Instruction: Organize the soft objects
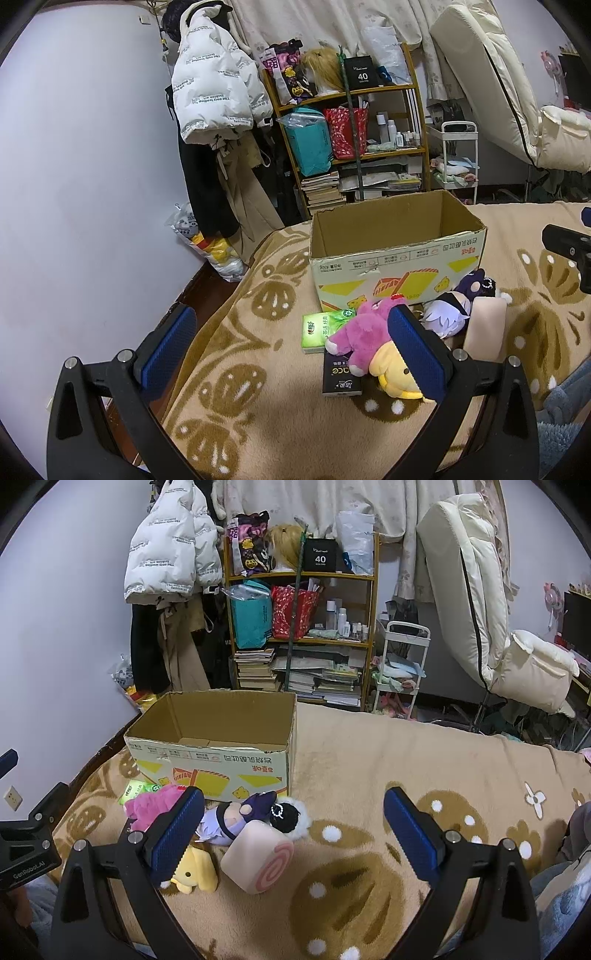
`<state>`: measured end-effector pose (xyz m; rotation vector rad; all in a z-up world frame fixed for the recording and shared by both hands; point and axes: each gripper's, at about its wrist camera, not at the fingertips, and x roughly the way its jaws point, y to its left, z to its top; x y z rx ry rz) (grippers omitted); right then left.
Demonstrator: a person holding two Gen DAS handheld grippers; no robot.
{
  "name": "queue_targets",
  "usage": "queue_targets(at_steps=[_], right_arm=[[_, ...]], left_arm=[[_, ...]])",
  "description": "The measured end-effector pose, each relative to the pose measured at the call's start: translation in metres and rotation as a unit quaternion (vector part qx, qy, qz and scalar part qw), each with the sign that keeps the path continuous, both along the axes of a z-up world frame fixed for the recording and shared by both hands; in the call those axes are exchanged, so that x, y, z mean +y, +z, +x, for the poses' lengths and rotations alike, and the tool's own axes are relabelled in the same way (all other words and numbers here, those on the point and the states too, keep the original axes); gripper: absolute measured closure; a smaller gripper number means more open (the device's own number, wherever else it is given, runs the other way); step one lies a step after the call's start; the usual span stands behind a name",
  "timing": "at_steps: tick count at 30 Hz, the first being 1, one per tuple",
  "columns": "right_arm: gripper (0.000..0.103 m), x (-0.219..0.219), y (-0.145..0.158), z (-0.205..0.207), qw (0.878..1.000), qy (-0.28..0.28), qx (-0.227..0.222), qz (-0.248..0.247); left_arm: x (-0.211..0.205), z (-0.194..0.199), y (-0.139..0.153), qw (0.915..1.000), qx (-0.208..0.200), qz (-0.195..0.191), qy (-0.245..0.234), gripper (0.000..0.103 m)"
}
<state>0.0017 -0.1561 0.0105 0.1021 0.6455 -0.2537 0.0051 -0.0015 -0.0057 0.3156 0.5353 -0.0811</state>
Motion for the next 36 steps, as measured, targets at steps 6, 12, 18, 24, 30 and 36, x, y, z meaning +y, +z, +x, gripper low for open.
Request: queue_targets(at_steps=[6, 12, 18, 24, 30, 36], right_arm=[[0.001, -0.0010, 0.0002, -0.0010, 1.000, 0.003, -0.004, -0.003], [0.001, -0.0023, 0.0010, -0.0011, 1.000, 0.000, -0.002, 0.004], [0.001, -0.0022, 0.0019, -0.0019, 1.000, 0.002, -0.003, 0.002], [0.001, -0.0016, 0.0056, -0.0031, 1.000, 0.005, -0.009, 0.000], [0.001, -0.0011, 0.0059, -0.0037, 1.000, 0.005, -0.008, 0.000], [0.001, -0.0013, 0.0059, -0.0037, 1.000, 0.004, -0.008, 0.000]], left_arm=[[0.0002, -0.0001, -0.0005, 1.0000, 0.001, -0.001, 0.000, 0.001], [0.0022, 0.0001, -0.0009, 1.0000, 0.003, -0.003, -0.001, 0.001], [0.0034, 0.0005, -0.0006, 1.0000, 0.002, -0.002, -0.001, 0.001], [0.0040, 0.0012, -0.0004, 1.0000, 0.002, -0.001, -0.002, 0.001], [0.0025, 0.0004, -0.0007, 1.0000, 0.003, 0.002, -0.002, 0.001], [0.0009, 0.0003, -0.0012, 1.0000, 0.005, 0.005, -0.003, 0.001]])
